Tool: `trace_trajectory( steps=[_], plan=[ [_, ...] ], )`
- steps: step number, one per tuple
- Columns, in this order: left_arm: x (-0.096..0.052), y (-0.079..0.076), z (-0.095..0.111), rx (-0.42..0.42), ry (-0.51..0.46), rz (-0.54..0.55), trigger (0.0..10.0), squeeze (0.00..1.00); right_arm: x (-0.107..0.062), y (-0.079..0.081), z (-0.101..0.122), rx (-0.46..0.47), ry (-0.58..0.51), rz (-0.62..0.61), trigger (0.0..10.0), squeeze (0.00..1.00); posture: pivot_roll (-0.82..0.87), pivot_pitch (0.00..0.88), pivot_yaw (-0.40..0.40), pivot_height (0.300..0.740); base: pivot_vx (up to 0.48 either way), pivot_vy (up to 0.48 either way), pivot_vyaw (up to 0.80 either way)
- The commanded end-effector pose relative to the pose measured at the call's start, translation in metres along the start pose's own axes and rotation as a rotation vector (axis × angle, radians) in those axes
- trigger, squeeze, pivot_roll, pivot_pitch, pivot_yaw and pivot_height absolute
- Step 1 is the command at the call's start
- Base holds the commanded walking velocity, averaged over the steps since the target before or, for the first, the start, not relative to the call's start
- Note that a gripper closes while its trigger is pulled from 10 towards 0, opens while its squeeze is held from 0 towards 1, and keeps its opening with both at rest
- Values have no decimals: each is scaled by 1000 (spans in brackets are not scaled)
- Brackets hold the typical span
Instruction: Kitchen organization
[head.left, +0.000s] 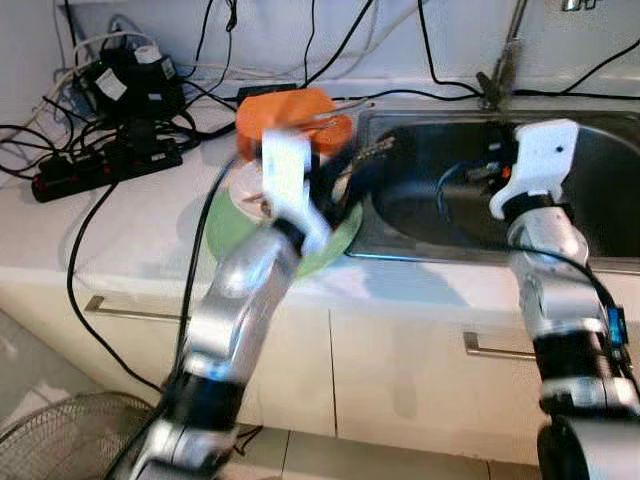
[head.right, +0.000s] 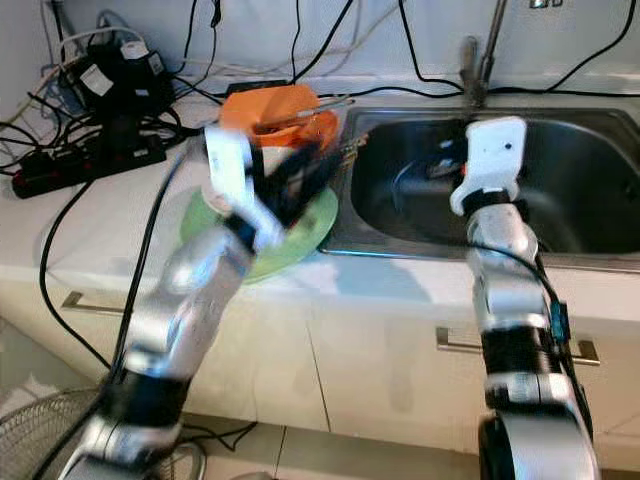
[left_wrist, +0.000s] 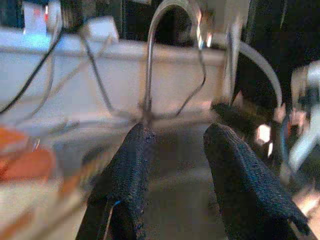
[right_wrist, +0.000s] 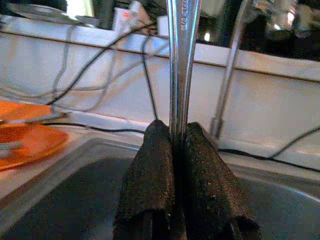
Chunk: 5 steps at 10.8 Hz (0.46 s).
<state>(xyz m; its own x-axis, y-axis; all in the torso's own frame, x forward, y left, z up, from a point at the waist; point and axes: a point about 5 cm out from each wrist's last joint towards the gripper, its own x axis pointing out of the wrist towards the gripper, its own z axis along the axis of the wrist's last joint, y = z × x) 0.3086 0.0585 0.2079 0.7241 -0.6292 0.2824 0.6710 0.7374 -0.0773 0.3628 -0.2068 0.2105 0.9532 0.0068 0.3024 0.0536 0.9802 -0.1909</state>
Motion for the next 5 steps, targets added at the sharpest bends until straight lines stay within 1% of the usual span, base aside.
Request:
trace_trajectory(
  steps=[1, 2, 3, 5],
  plan=[
    [-3, -2, -4, 38, 19, -22, 10000, 0, 4, -1, -1, -4, -7, -26, 10000, 0, 39, 0, 91, 740, 0, 0, 0],
    [-7, -2, -11, 56, 49, -27, 10000, 0, 6, -4, -6, 8, 6, -62, 10000, 0, 40, 0, 90, 740, 0, 0, 0],
    [-10, -2, -17, 57, 68, -28, 10000, 0, 8, -3, -10, 9, 16, -73, 10000, 0, 42, 0, 87, 740, 0, 0, 0],
    [-12, -7, -28, 69, 98, -42, 10000, 0, 10, 3, -19, 15, 39, -89, 10000, 0, 49, 0, 84, 740, 0, 0, 0]
  ],
)
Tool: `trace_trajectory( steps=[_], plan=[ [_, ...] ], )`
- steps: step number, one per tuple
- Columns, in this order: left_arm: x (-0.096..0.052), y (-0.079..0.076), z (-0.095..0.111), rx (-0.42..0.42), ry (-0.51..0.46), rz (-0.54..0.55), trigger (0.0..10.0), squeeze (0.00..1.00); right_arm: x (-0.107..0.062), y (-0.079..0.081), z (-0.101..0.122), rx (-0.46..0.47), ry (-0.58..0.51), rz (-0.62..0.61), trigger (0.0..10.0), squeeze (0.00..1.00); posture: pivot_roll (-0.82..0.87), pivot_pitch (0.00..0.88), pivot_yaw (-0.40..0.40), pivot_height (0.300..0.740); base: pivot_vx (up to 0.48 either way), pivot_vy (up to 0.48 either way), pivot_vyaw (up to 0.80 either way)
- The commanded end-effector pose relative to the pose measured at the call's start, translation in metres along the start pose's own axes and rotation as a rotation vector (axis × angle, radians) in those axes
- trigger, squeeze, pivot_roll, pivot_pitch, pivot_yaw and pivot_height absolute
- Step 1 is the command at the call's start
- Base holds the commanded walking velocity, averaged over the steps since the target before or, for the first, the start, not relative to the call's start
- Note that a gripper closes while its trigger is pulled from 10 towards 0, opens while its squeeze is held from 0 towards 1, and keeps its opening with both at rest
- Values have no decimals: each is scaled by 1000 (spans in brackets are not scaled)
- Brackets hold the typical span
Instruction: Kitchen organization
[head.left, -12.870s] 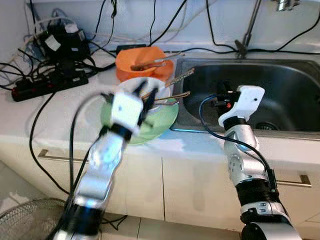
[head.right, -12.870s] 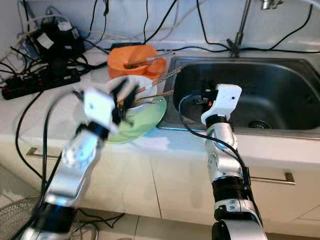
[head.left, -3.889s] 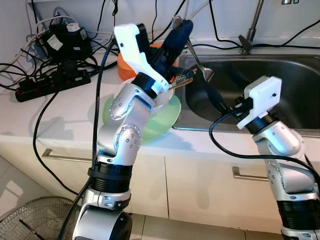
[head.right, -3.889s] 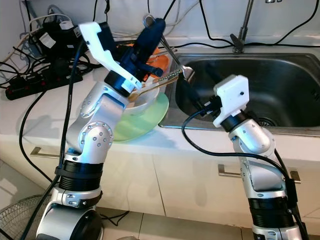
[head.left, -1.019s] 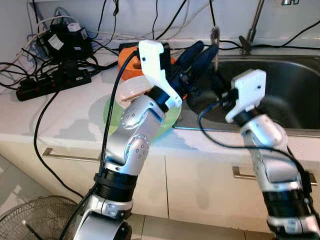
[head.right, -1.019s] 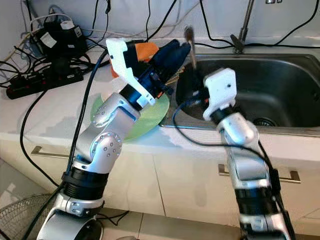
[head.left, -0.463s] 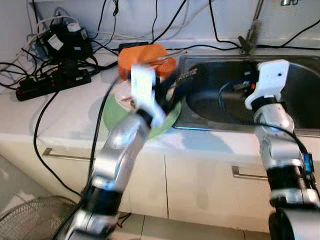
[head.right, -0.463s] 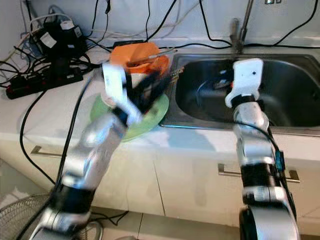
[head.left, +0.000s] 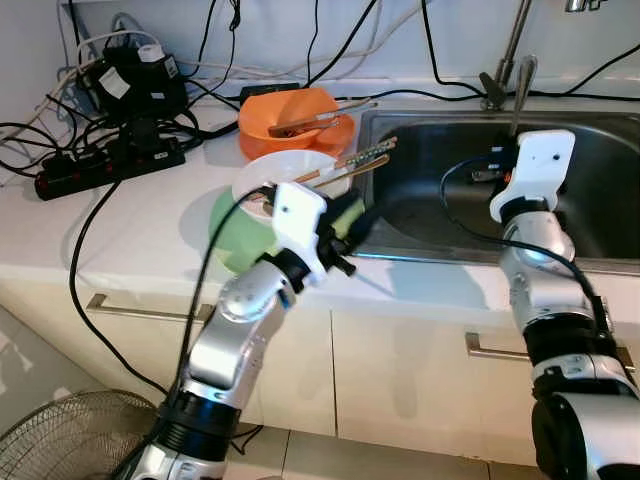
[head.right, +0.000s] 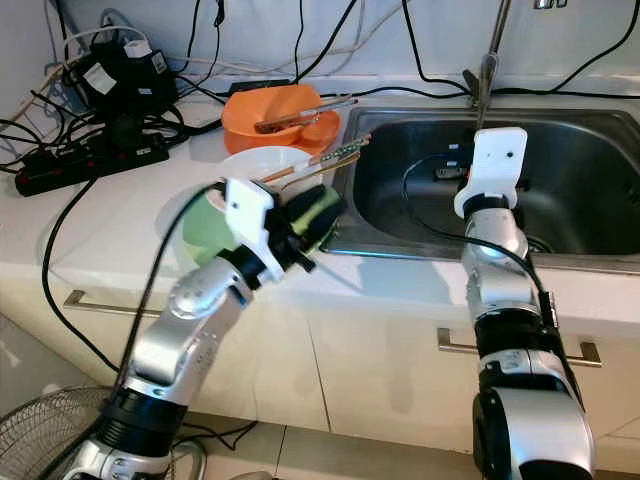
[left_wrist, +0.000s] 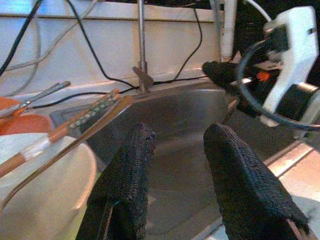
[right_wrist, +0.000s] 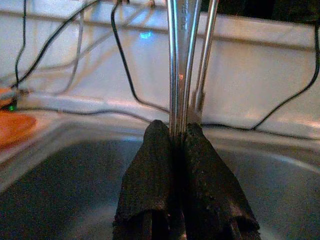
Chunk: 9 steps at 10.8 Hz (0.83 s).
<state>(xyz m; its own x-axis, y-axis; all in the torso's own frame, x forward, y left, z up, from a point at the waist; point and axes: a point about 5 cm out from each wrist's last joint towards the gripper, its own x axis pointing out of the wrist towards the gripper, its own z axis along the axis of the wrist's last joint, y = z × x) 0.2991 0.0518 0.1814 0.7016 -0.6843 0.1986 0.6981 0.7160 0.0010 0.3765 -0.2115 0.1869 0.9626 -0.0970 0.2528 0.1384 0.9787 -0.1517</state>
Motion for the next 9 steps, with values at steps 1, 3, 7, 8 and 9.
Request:
trace_trajectory(
  steps=[1, 3, 7, 8, 9],
  plan=[
    [-2, -2, -8, 10, 31, -18, 10000, 0, 3, 6, 4, 9, -19, 0, 10000, 0, 51, 0, 84, 740, 0, 0, 0],
    [-1, -8, -16, 10, 62, -44, 10000, 0, 3, 8, -5, 7, 4, -14, 10000, 0, 54, 0, 84, 740, 0, 0, 0],
    [-6, -14, -35, 31, 162, -98, 10000, 0, -1, 13, -19, -1, 48, -8, 10000, 0, 61, 0, 85, 740, 0, 0, 0],
    [-7, -13, -37, 31, 169, -93, 10000, 0, -3, 16, -22, -3, 52, -2, 10000, 0, 64, 0, 89, 740, 0, 0, 0],
    [-8, -12, -37, 32, 174, -91, 10000, 0, -4, 17, -25, -4, 62, 2, 10000, 0, 61, 0, 90, 740, 0, 0, 0]
  ],
)
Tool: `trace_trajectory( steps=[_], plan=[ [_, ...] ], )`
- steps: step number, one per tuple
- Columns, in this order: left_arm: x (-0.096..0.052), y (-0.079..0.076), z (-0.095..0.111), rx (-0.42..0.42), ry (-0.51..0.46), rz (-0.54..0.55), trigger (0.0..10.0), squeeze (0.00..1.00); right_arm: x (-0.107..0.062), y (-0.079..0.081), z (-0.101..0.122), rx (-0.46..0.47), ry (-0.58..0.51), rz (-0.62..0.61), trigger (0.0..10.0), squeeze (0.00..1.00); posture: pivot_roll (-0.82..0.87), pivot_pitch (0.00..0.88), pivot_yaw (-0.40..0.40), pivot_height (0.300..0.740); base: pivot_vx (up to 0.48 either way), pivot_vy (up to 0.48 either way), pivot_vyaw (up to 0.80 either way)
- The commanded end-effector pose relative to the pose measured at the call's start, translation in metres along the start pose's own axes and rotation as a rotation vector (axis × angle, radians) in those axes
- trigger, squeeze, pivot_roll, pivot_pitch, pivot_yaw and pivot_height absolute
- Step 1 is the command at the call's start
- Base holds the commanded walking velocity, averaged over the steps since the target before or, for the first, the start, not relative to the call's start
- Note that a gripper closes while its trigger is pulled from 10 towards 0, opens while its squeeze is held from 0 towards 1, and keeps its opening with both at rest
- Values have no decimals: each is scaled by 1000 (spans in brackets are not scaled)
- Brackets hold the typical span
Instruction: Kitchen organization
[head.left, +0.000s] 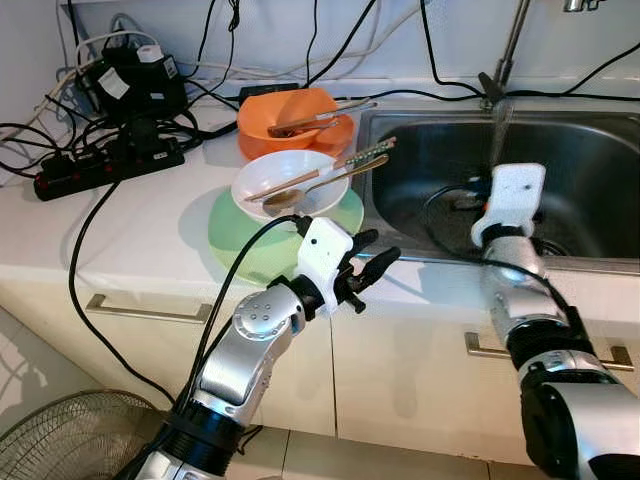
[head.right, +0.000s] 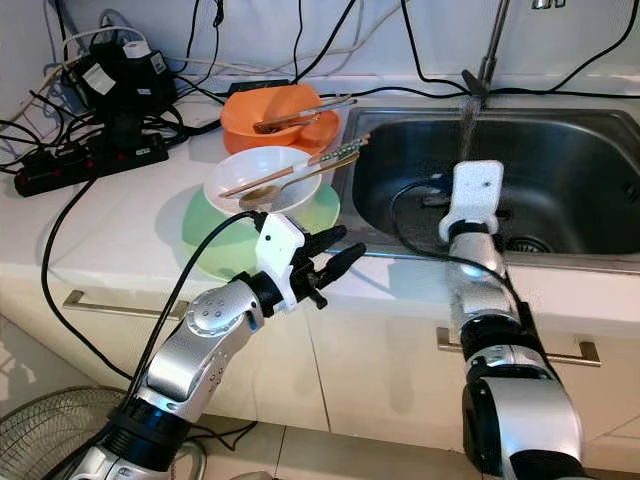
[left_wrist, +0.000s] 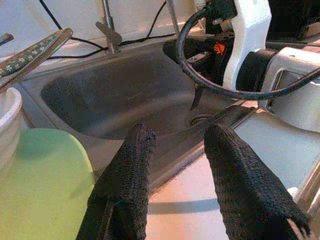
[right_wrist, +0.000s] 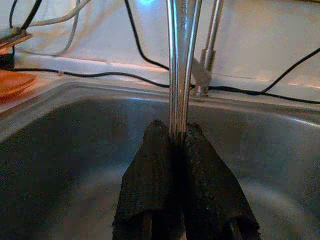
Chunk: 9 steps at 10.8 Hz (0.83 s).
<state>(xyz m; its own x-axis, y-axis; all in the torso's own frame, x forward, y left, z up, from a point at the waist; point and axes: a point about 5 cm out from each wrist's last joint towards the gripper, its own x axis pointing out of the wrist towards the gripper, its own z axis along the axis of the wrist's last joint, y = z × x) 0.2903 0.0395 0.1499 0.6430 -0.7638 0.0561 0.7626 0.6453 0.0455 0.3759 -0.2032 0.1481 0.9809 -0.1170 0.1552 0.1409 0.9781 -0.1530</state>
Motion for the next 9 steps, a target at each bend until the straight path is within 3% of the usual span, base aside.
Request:
trace_trajectory(
  steps=[1, 8, 9],
  plan=[
    [-3, 2, -8, -2, 41, 11, 10000, 0, 4, 5, 6, -8, -23, 8, 10000, 0, 64, 0, 90, 740, 0, 0, 0],
    [-4, -2, -14, 4, 70, -28, 10000, 0, -5, 9, -10, -6, 26, 18, 10000, 16, 61, 0, 99, 740, 0, 0, 0],
    [-4, -3, -14, 4, 71, -31, 10000, 0, -5, 9, -9, -3, 24, 16, 10000, 949, 59, 0, 99, 740, 0, 0, 0]
  ],
)
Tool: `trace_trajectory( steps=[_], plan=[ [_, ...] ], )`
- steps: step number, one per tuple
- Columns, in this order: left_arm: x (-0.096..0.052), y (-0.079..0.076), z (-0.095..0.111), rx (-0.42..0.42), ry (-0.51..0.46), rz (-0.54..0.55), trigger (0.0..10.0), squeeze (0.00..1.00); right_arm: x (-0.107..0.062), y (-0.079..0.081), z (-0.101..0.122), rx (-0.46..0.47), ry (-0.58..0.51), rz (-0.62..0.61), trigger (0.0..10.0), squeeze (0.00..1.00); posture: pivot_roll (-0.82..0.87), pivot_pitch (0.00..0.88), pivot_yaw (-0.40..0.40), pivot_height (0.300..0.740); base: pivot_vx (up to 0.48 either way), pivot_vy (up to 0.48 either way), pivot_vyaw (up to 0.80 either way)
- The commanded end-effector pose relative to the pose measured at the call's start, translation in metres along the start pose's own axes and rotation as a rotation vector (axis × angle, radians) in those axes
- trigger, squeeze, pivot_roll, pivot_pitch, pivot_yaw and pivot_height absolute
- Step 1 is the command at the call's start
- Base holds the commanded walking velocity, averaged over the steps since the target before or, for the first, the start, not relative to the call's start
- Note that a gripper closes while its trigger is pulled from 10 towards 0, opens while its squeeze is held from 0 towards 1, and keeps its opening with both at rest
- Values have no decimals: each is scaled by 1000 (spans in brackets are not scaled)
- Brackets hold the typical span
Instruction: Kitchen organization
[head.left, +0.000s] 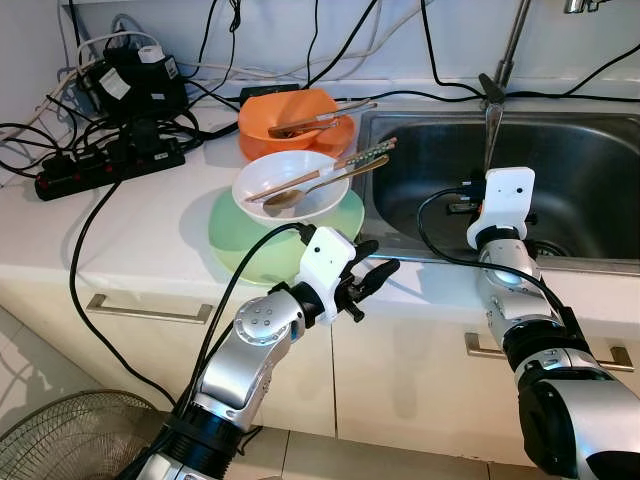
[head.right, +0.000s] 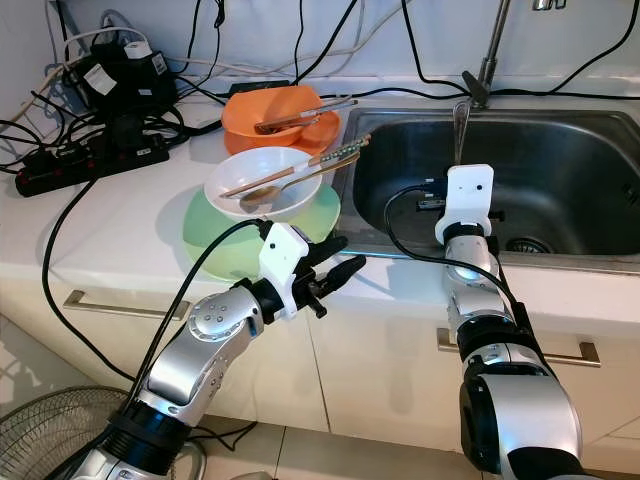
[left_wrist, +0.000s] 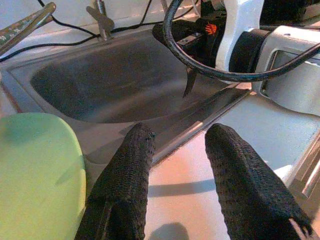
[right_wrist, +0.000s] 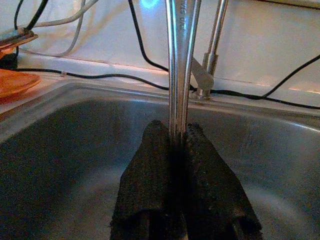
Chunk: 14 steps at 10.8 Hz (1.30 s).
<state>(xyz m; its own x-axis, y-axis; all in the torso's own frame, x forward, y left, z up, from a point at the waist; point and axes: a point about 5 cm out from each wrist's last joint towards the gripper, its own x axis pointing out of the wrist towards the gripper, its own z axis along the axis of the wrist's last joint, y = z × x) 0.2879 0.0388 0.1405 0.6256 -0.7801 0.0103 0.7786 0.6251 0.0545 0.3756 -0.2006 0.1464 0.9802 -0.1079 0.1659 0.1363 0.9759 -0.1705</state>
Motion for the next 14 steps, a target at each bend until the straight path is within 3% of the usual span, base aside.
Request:
trace_trajectory(
  steps=[1, 2, 3, 7, 11, 14],
  plan=[
    [-1, -1, -5, -5, 25, -9, 10000, 0, -4, 7, -8, 13, 35, 9, 10000, 898, 59, 0, 101, 740, 0, 0, 0],
    [-1, -2, -5, -6, 23, -15, 10000, 0, -4, 7, -8, 9, 35, 9, 10000, 753, 58, 0, 102, 740, 0, 0, 0],
    [-1, -2, -5, -5, 25, -15, 10000, 0, -4, 6, -8, 2, 38, 11, 10000, 0, 57, 0, 101, 740, 0, 0, 0],
    [0, -2, -4, -6, 20, -13, 10000, 0, -1, 6, -3, 10, 11, 14, 10000, 0, 59, 0, 96, 740, 0, 0, 0],
    [8, 6, 17, 60, -81, 58, 10000, 0, 11, 3, 53, 57, -250, 22, 10000, 0, 40, 0, 90, 740, 0, 0, 0],
    [11, 6, 21, 68, -108, 72, 10000, 0, 0, -1, 80, 44, -367, 66, 10000, 0, 18, 0, 85, 740, 0, 0, 0]
  ],
)
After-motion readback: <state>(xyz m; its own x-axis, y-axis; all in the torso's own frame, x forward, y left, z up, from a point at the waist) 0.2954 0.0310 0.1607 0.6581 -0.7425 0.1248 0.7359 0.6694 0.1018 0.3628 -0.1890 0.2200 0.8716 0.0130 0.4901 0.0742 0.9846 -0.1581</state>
